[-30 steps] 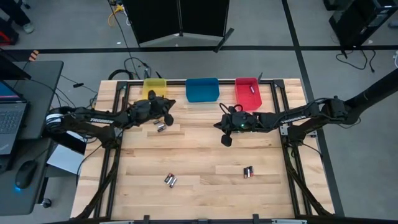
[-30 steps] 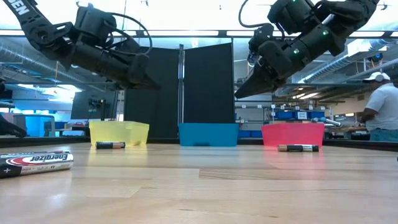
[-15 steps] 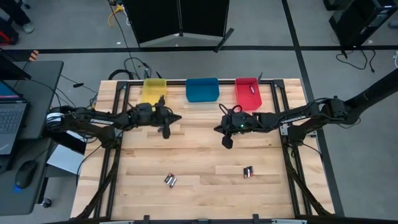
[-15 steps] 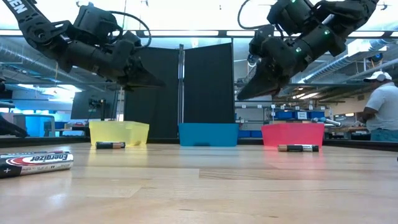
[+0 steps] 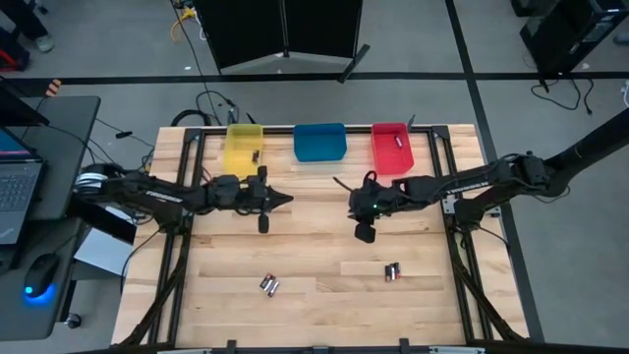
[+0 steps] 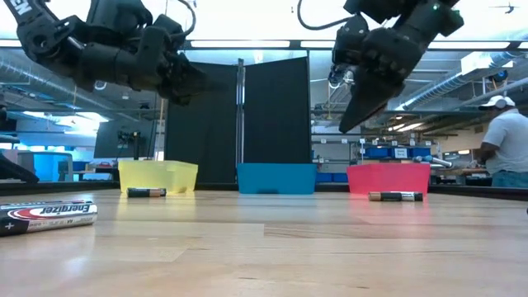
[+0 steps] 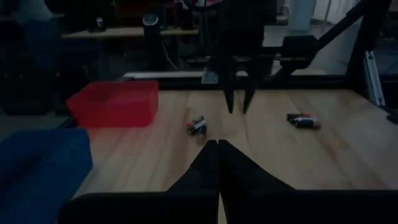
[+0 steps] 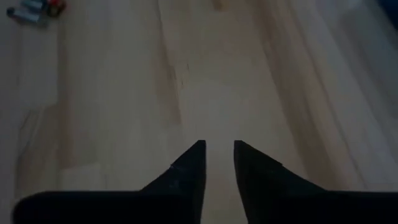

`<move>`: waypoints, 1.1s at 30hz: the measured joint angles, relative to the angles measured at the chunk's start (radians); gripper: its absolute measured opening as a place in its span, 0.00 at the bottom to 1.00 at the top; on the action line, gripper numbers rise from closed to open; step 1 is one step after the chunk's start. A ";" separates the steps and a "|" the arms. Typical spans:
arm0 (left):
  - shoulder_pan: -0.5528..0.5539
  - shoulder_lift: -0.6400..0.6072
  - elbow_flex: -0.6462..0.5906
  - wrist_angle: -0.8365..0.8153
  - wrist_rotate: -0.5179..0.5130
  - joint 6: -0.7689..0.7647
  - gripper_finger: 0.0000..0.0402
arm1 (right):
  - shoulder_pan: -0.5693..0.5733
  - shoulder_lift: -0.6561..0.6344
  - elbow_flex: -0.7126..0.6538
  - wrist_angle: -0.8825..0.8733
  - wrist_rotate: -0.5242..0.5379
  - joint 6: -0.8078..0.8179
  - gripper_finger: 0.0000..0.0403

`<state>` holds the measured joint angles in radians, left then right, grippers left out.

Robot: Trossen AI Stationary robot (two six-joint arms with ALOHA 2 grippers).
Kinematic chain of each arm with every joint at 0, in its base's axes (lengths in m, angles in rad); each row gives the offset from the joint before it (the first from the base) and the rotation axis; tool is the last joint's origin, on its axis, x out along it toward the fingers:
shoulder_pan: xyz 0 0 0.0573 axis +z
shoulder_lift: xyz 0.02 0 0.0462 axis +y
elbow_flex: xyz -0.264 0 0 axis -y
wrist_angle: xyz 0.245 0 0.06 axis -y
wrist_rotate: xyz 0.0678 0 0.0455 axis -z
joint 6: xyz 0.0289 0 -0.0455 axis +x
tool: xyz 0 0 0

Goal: Sort batteries
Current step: Put the black battery into the yellow bin

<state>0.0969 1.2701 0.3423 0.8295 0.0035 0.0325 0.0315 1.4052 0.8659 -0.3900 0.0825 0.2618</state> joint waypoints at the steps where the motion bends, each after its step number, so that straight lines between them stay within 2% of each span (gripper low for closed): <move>1: 0.000 0.023 -0.005 0.026 -0.001 0.003 0.01 | 0.002 0.000 0.006 -0.026 0.000 0.009 0.27; 8: -0.001 0.182 -0.006 0.193 -0.002 -0.014 0.01 | -0.059 0.000 0.010 -0.140 0.021 -0.043 0.43; 13: -0.002 0.238 -0.006 0.281 -0.001 -0.017 0.01 | -0.120 0.000 0.010 -0.166 0.005 -0.124 0.50; 17: -0.002 0.244 -0.005 0.286 -0.001 -0.017 0.01 | -0.155 0.016 0.011 -0.166 -0.015 -0.155 0.50; 33: -0.008 0.243 -0.005 0.272 0.002 -0.018 0.01 | -0.191 0.266 0.019 -0.207 -0.030 -0.244 0.45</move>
<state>0.0887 1.5135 0.3370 1.1013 0.0051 0.0147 -0.1596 1.6713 0.8852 -0.5970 0.0523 0.0176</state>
